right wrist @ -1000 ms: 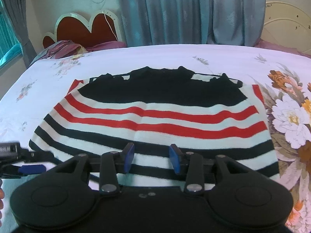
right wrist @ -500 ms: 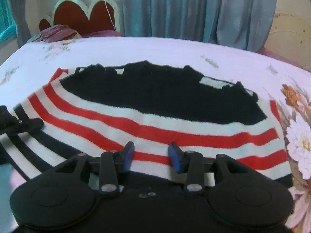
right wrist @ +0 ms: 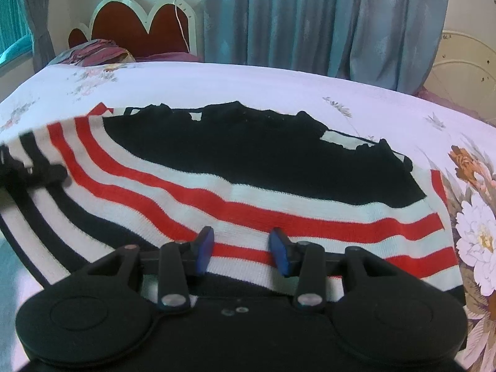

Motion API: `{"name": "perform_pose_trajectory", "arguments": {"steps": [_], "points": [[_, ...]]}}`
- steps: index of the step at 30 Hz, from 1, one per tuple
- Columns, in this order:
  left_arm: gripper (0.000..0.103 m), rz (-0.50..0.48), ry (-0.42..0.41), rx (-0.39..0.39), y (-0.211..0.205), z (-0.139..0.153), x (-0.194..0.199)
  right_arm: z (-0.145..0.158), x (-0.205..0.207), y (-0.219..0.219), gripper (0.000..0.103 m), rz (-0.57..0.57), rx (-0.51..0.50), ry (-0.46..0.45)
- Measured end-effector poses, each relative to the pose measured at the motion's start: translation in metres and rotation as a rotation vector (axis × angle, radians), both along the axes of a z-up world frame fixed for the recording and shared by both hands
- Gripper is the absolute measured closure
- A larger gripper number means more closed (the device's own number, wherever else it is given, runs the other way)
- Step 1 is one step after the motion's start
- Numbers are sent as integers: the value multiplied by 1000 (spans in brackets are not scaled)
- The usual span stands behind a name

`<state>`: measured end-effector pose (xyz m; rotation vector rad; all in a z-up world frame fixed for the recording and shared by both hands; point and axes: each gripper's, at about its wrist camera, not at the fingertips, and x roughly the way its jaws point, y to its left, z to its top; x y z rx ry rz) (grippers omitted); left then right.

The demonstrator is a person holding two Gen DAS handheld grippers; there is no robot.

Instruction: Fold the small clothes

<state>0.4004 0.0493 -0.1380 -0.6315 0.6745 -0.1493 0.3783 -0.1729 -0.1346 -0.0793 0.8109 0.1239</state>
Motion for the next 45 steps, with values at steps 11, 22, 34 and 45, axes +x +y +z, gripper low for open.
{"name": "perform_pose_trajectory", "arguments": {"steps": [11, 22, 34, 45], "points": [[88, -416, -233, 272, -124, 79, 23, 23, -22, -75, 62, -189, 146, -33], [52, -753, -261, 581, -235, 37, -34, 42, -73, -195, 58, -468, 245, -63], [37, -640, -258, 409, -146, 88, -71, 41, -29, -188, 36, -306, 578, 39], [37, -372, -107, 376, -79, 67, -17, 24, -1, -161, 79, -254, 496, 84]]}}
